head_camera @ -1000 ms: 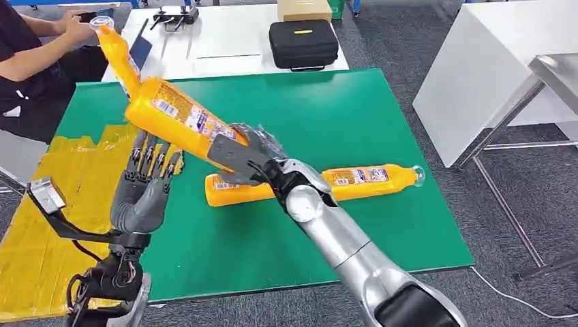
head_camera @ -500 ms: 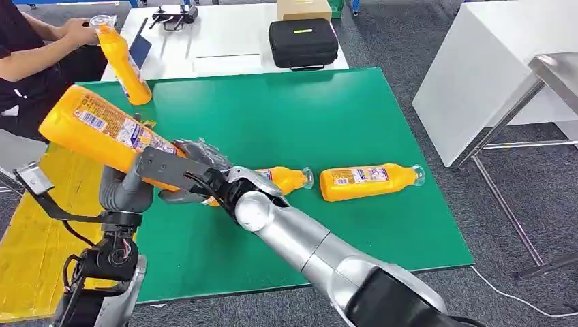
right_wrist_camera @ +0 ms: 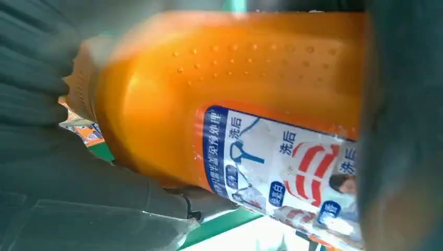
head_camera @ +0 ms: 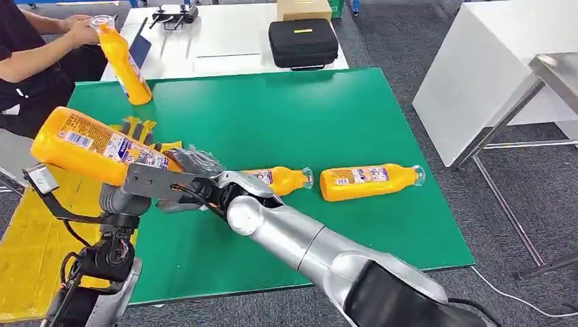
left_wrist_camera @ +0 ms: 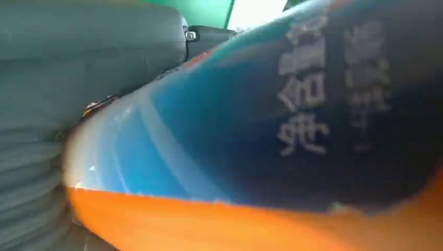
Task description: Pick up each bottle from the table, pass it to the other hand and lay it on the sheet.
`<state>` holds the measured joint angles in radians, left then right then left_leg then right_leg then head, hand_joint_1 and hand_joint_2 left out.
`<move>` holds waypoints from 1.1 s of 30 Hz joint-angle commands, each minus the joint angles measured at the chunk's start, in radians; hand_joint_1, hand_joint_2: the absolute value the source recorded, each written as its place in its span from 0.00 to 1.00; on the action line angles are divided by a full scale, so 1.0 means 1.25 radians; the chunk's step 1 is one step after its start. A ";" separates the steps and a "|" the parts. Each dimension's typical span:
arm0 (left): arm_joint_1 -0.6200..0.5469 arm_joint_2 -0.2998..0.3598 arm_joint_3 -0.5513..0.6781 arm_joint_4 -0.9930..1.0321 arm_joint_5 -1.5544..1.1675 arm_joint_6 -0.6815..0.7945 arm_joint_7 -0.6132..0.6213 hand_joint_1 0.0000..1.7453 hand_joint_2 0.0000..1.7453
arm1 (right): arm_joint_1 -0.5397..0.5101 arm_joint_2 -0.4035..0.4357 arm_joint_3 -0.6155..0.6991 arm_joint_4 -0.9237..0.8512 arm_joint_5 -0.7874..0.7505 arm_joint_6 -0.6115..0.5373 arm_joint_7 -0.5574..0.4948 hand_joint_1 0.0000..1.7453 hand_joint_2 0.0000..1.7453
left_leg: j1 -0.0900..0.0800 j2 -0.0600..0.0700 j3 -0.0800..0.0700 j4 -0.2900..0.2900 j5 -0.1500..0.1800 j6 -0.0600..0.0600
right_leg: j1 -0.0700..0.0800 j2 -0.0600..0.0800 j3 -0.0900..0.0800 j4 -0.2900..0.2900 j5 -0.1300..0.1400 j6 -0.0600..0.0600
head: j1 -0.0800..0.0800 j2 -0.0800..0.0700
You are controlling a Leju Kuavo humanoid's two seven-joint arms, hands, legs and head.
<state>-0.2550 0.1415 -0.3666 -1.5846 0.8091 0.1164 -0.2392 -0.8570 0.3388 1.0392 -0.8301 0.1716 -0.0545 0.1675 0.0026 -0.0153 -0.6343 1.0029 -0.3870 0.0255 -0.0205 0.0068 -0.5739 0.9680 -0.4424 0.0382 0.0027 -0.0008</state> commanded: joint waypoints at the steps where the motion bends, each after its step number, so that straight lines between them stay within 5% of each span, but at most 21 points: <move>1: -0.056 -0.006 -0.043 0.025 -0.021 0.017 -0.031 1.00 1.00 | 0.015 0.008 0.114 0.083 -0.002 0.022 -0.023 1.00 1.00 | 0.001 -0.001 0.002 -0.001 0.000 -0.001 | 0.001 -0.002 0.003 -0.001 -0.001 -0.001 | 0.000 0.000; 6: 0.008 -0.065 0.002 -0.047 -0.094 0.022 -0.027 1.00 1.00 | 0.044 0.008 0.051 0.105 0.056 0.019 -0.041 1.00 1.00 | 0.001 -0.002 0.003 -0.001 -0.001 -0.001 | 0.001 -0.003 0.005 -0.002 -0.001 -0.001 | 0.000 0.000; 13: 0.008 -0.071 0.013 -0.045 -0.102 0.016 -0.020 1.00 1.00 | 0.050 0.008 0.033 0.103 0.074 0.026 -0.045 1.00 1.00 | 0.001 -0.003 0.003 0.000 -0.001 -0.001 | 0.001 -0.004 0.004 -0.001 -0.002 -0.002 | 0.000 0.000; 19: 0.056 -0.130 0.082 -0.092 -0.175 -0.010 -0.011 1.00 1.00 | 0.115 -0.018 -0.082 0.066 0.205 0.047 -0.055 1.00 1.00 | 0.001 -0.003 0.004 -0.001 -0.002 -0.001 | 0.001 -0.004 0.006 -0.002 -0.002 -0.002 | 0.000 0.000; 20: 0.061 -0.136 0.096 -0.098 -0.195 -0.011 -0.009 1.00 1.00 | 0.127 -0.029 -0.112 0.045 0.216 0.047 -0.058 0.65 1.00 | 0.001 -0.002 0.003 0.000 -0.001 -0.001 | 0.001 -0.003 0.004 -0.002 -0.002 -0.001 | 0.000 0.000; 21: 0.064 -0.139 0.110 -0.103 -0.244 0.009 -0.027 1.00 1.00 | 0.132 -0.044 -0.136 0.022 0.226 0.039 -0.053 0.00 0.00 | 0.001 -0.003 0.004 0.000 -0.002 -0.001 | 0.001 -0.005 0.006 -0.002 -0.003 -0.002 | 0.000 0.000; 25: 0.064 -0.154 0.172 -0.108 -0.328 0.016 -0.028 1.00 1.00 | 0.156 -0.090 -0.229 -0.093 0.262 0.080 -0.041 0.00 0.00 | 0.001 -0.005 0.003 0.001 -0.002 -0.001 | 0.001 -0.006 0.005 -0.002 -0.003 -0.002 | 0.000 0.000; 33: 0.089 -0.134 0.347 -0.063 -0.953 0.304 -0.145 1.00 1.00 | 0.254 -0.222 -0.422 -0.481 0.244 0.130 -0.085 0.00 0.00 | 0.000 -0.002 0.001 0.000 -0.001 -0.001 | 0.000 -0.002 0.003 -0.001 -0.001 0.000 | 0.000 0.000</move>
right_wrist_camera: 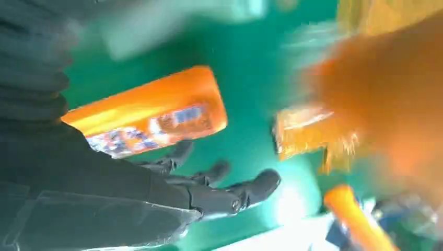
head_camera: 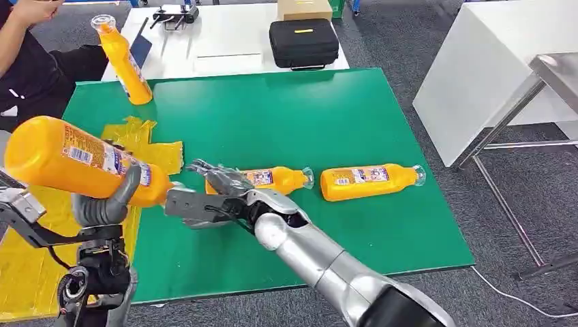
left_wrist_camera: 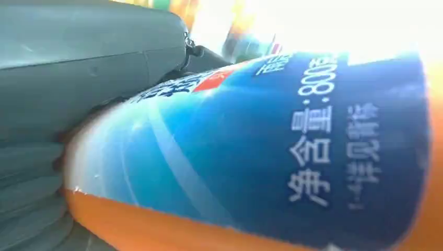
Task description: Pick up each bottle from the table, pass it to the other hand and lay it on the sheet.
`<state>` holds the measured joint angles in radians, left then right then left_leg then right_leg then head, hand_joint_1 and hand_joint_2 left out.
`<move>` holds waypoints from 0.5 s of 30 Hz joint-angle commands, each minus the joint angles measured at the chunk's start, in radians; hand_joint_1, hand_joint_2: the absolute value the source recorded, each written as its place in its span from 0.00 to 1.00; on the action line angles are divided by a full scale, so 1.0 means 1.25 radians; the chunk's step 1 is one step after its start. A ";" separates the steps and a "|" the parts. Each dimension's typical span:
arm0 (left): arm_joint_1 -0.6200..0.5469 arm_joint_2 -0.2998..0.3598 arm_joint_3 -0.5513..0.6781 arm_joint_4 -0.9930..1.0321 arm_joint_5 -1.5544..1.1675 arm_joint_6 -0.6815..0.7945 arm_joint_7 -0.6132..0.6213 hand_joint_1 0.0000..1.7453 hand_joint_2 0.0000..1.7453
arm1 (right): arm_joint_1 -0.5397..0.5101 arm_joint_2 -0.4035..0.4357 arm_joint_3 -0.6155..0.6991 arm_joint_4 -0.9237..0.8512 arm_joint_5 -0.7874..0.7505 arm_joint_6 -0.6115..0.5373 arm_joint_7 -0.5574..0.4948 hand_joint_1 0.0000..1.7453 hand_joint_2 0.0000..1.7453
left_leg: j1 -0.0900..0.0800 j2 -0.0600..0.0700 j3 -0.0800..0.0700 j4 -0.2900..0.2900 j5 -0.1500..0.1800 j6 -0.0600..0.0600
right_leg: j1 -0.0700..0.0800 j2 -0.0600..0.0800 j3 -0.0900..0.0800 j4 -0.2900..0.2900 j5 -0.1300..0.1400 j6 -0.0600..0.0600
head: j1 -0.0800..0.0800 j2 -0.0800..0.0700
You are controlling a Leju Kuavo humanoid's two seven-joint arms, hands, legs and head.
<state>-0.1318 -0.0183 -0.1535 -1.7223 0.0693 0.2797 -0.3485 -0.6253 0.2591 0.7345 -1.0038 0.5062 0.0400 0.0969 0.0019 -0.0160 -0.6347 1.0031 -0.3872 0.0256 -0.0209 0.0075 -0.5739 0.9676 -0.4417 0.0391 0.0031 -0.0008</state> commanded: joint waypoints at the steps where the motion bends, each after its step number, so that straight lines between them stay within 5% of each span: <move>1: -0.006 0.001 0.184 0.064 -0.420 0.201 -0.072 1.00 1.00 | 0.076 -0.175 -0.185 -0.361 -0.039 0.056 -0.037 0.00 0.00 | 0.001 -0.002 0.003 0.000 -0.001 -0.001 | 0.001 -0.003 0.005 -0.001 -0.002 -0.002 | 0.000 0.000; 6: -0.020 0.035 0.167 0.174 -0.848 0.327 -0.020 1.00 1.00 | 0.089 -0.199 -0.198 -0.409 -0.079 0.070 -0.044 0.00 0.00 | 0.000 -0.002 0.003 -0.001 -0.001 -0.001 | 0.000 -0.003 0.004 -0.001 -0.001 -0.001 | 0.000 0.000; 15: -0.068 0.118 0.052 0.503 -1.156 0.335 0.117 1.00 1.00 | 0.065 -0.214 -0.182 -0.397 -0.143 0.094 -0.059 0.00 0.00 | -0.001 -0.001 0.006 -0.002 -0.001 -0.001 | 0.000 -0.003 0.006 -0.001 -0.002 -0.002 | 0.000 0.000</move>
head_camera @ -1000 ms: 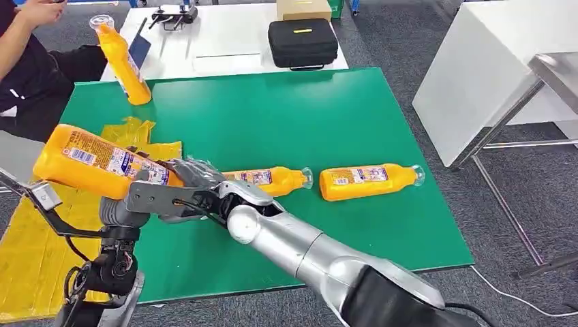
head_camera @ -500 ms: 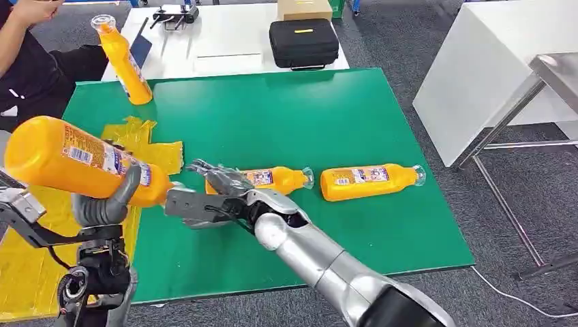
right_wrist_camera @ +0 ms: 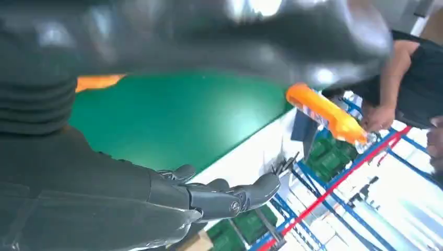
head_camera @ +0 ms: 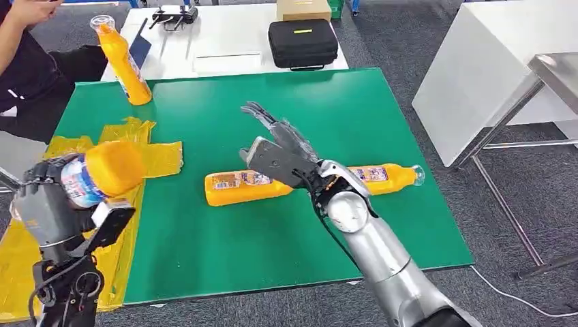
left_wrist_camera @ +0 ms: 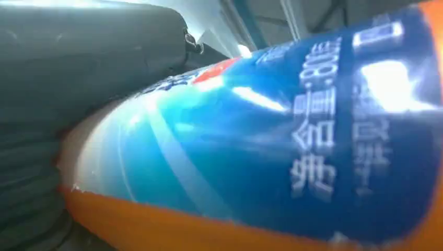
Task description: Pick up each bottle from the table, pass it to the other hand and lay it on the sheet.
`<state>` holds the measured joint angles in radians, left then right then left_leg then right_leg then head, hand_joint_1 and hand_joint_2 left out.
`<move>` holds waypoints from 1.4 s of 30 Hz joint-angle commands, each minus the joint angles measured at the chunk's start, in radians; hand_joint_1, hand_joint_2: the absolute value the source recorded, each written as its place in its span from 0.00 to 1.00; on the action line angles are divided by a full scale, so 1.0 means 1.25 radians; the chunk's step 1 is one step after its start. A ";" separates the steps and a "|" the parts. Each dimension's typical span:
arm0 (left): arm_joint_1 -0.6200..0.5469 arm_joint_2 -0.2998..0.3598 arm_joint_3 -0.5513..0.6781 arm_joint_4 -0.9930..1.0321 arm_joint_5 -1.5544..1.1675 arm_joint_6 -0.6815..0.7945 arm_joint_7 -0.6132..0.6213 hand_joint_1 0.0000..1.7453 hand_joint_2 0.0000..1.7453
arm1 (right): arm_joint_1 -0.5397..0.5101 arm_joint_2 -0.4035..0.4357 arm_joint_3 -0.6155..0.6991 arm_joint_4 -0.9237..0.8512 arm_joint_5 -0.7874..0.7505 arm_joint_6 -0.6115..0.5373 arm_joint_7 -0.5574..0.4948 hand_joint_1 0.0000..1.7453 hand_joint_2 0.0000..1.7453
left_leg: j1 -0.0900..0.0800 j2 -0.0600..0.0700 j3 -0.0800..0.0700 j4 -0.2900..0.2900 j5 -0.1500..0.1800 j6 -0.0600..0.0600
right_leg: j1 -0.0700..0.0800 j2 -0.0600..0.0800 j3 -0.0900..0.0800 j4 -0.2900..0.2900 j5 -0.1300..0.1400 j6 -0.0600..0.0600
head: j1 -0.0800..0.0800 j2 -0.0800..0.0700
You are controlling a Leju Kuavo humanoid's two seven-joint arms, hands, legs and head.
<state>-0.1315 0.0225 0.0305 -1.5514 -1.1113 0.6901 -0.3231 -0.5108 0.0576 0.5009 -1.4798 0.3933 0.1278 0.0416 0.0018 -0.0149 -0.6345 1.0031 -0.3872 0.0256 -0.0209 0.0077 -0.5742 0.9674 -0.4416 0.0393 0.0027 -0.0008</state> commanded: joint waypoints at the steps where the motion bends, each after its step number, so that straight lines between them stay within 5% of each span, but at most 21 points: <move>1: -0.062 0.091 -0.105 0.402 -0.244 0.006 0.104 1.00 1.00 | -0.022 -0.056 0.008 -0.021 -0.054 0.025 -0.018 0.00 0.00 | -0.001 -0.002 0.005 -0.002 0.000 -0.001 | -0.001 -0.003 0.005 -0.001 -0.001 -0.001 | 0.000 0.000; 11: -0.025 0.098 -0.129 0.491 -0.309 0.006 0.128 1.00 1.00 | -0.007 -0.073 0.036 -0.041 -0.054 0.028 -0.036 0.00 0.00 | 0.000 0.002 0.011 -0.002 -0.004 -0.002 | 0.000 0.000 0.011 -0.002 -0.004 -0.003 | 0.000 0.000; 14: -0.025 0.098 -0.129 0.491 -0.309 0.006 0.128 1.00 1.00 | -0.007 -0.073 0.036 -0.041 -0.054 0.028 -0.036 0.00 0.00 | 0.000 0.000 0.002 -0.001 -0.001 -0.001 | 0.000 -0.001 0.003 -0.001 -0.001 -0.001 | 0.000 0.000; 19: -0.052 0.157 -0.235 0.661 -0.368 -0.115 0.262 1.00 1.00 | 0.004 -0.088 0.046 -0.034 -0.069 0.038 -0.060 0.00 0.00 | 0.000 0.001 0.006 -0.002 -0.002 -0.001 | 0.000 0.000 0.006 -0.001 -0.002 -0.002 | 0.000 0.000; 20: -0.061 0.162 -0.246 0.684 -0.368 -0.126 0.275 0.00 1.00 | 0.007 -0.089 0.049 -0.033 -0.067 0.040 -0.063 0.00 0.00 | 0.000 0.000 0.005 -0.002 -0.001 -0.001 | 0.000 0.000 0.005 -0.001 -0.002 -0.002 | 0.000 0.000; 22: -0.074 0.176 -0.265 0.713 -0.361 -0.170 0.262 0.00 1.00 | 0.005 -0.099 0.059 -0.025 -0.064 0.044 -0.066 0.00 0.00 | -0.001 0.000 0.007 -0.002 -0.001 -0.001 | 0.000 -0.001 0.007 -0.002 -0.001 -0.002 | 0.000 0.000; 23: -0.077 0.175 -0.261 0.718 -0.361 -0.183 0.261 0.00 0.00 | 0.002 -0.107 0.066 -0.020 -0.063 0.045 -0.067 0.00 0.00 | -0.001 -0.002 0.006 -0.002 -0.001 -0.001 | 0.000 -0.003 0.008 -0.001 -0.002 -0.002 | 0.000 0.000; 26: -0.074 0.179 -0.241 0.692 -0.360 -0.178 0.246 0.00 0.00 | -0.011 -0.150 0.089 0.010 -0.002 0.028 -0.051 0.00 0.00 | -0.001 0.000 0.014 -0.004 -0.002 -0.002 | 0.000 -0.001 0.015 -0.002 -0.002 -0.003 | 0.000 0.000; 27: -0.071 0.181 -0.232 0.679 -0.357 -0.185 0.241 0.00 0.00 | -0.013 -0.156 0.093 0.020 0.033 0.020 -0.040 0.00 1.00 | -0.001 -0.001 0.017 -0.004 -0.003 -0.004 | 0.000 -0.001 0.018 -0.001 -0.003 -0.004 | 0.000 0.000; 35: -0.048 0.199 -0.214 0.557 -0.350 -0.189 0.210 0.00 0.00 | 0.033 -0.166 0.060 0.043 0.070 0.028 -0.034 0.00 1.00 | 0.000 0.002 0.024 -0.007 -0.007 -0.007 | 0.001 0.000 0.018 -0.004 -0.006 -0.007 | 0.000 0.000; 36: -0.048 0.201 -0.213 0.539 -0.347 -0.190 0.207 0.00 0.00 | 0.039 -0.170 0.055 0.042 0.072 0.028 -0.034 0.00 1.00 | 0.000 -0.003 0.029 -0.006 -0.006 -0.007 | 0.001 -0.003 0.027 -0.003 -0.006 -0.006 | 0.000 0.000; 42: -0.044 0.200 -0.213 0.521 -0.346 -0.198 0.207 0.00 0.00 | 0.043 -0.173 0.050 0.035 0.075 0.029 -0.035 0.00 1.00 | -0.001 -0.004 0.025 -0.004 -0.004 -0.004 | 0.000 -0.005 0.027 -0.001 -0.007 -0.005 | 0.000 0.000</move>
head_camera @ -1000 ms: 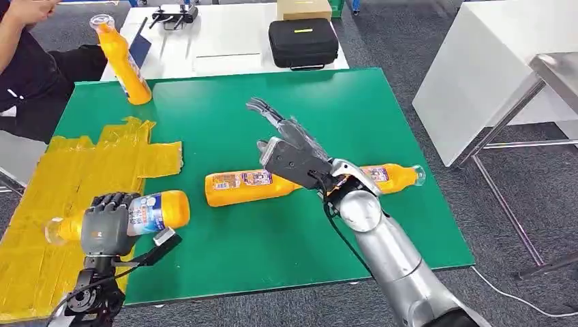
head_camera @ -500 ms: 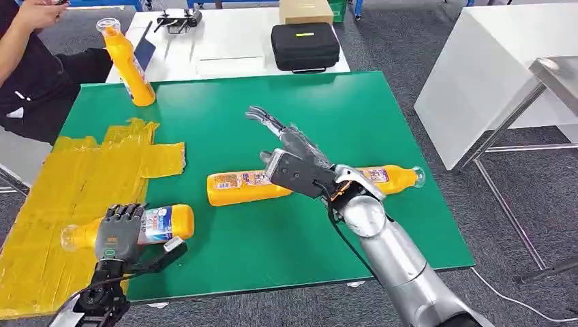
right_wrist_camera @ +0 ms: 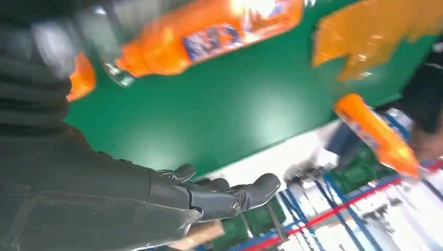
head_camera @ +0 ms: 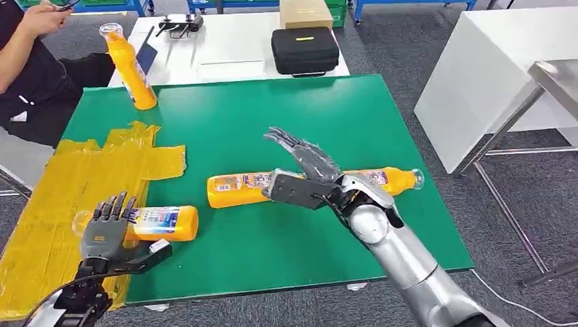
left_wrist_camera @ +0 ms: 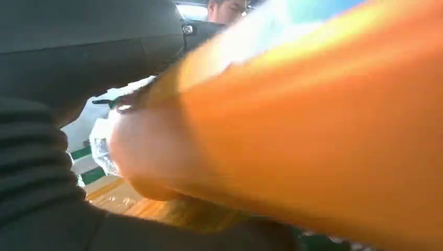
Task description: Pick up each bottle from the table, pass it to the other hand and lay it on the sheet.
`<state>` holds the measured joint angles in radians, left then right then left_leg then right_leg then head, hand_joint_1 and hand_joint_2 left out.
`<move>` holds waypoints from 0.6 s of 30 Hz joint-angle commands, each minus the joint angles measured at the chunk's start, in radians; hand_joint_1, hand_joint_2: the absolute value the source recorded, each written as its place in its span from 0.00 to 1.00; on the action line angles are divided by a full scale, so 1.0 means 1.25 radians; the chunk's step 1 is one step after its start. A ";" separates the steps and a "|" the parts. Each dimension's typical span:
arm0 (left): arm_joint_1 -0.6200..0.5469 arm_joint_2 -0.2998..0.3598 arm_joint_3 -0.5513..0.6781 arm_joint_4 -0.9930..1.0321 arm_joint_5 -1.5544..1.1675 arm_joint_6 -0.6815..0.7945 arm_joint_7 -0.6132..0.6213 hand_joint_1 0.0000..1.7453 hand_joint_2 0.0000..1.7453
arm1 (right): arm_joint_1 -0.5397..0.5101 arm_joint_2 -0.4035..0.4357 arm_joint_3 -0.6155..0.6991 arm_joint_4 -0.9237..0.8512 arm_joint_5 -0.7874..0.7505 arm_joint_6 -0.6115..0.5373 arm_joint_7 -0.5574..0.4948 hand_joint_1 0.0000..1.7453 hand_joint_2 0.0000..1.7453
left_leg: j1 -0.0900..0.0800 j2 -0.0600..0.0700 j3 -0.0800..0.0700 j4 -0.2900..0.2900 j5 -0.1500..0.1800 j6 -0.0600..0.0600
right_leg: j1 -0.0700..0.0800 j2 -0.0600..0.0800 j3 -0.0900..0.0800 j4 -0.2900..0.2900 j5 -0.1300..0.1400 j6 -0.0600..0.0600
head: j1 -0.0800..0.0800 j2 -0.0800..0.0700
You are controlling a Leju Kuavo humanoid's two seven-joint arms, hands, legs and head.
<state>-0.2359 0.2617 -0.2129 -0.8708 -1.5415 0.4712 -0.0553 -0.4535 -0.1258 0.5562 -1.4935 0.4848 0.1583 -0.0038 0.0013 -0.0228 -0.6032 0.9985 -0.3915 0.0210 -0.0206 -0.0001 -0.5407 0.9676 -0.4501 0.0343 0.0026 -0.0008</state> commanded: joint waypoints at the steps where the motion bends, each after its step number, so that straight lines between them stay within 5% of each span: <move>1: 0.040 0.009 -0.018 -0.023 -0.002 -0.023 -0.007 0.00 0.00 | -0.003 -0.026 0.006 0.046 0.001 0.005 0.001 0.00 1.00 | 0.000 0.004 0.000 0.000 -0.001 -0.001 | 0.000 0.002 -0.001 -0.001 0.000 -0.001 | 0.000 0.000; 12: 0.056 -0.029 0.041 -0.196 0.191 0.094 -0.086 0.00 0.00 | 0.042 -0.036 -0.021 0.034 0.052 0.001 0.021 0.00 1.00 | 0.001 0.001 -0.005 0.000 -0.001 -0.001 | 0.001 -0.001 -0.005 -0.001 -0.001 -0.002 | -0.001 0.000; 14: 0.066 -0.047 0.066 -0.261 0.305 0.149 -0.145 0.00 0.00 | 0.042 -0.039 -0.018 0.044 0.086 -0.004 0.033 0.00 1.00 | 0.001 0.000 -0.006 0.000 -0.001 -0.001 | 0.001 -0.001 -0.006 -0.001 -0.001 -0.001 | 0.000 0.000; 15: 0.112 -0.089 0.125 -0.497 0.592 0.145 -0.242 0.00 0.00 | 0.015 -0.023 -0.019 0.148 0.112 -0.004 0.048 0.00 1.00 | 0.001 0.000 -0.007 0.001 -0.001 -0.001 | 0.001 -0.001 -0.008 -0.001 0.000 -0.001 | 0.000 0.000; 18: 0.127 -0.093 0.136 -0.553 0.719 0.119 -0.277 0.00 0.00 | -0.009 -0.007 -0.005 0.218 0.151 -0.014 0.059 0.00 1.00 | 0.001 0.003 -0.012 0.001 -0.001 0.000 | 0.001 0.002 -0.013 -0.001 0.001 0.001 | 0.000 0.000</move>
<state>-0.1276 0.2199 -0.1313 -1.2578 -0.8847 0.6611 -0.3264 -0.3917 -0.1610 0.5348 -1.4531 0.6179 0.1557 0.0488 0.0012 -0.0208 -0.6196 0.9992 -0.3911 0.0219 -0.0210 0.0009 -0.5584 0.9675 -0.4481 0.0364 0.0027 -0.0008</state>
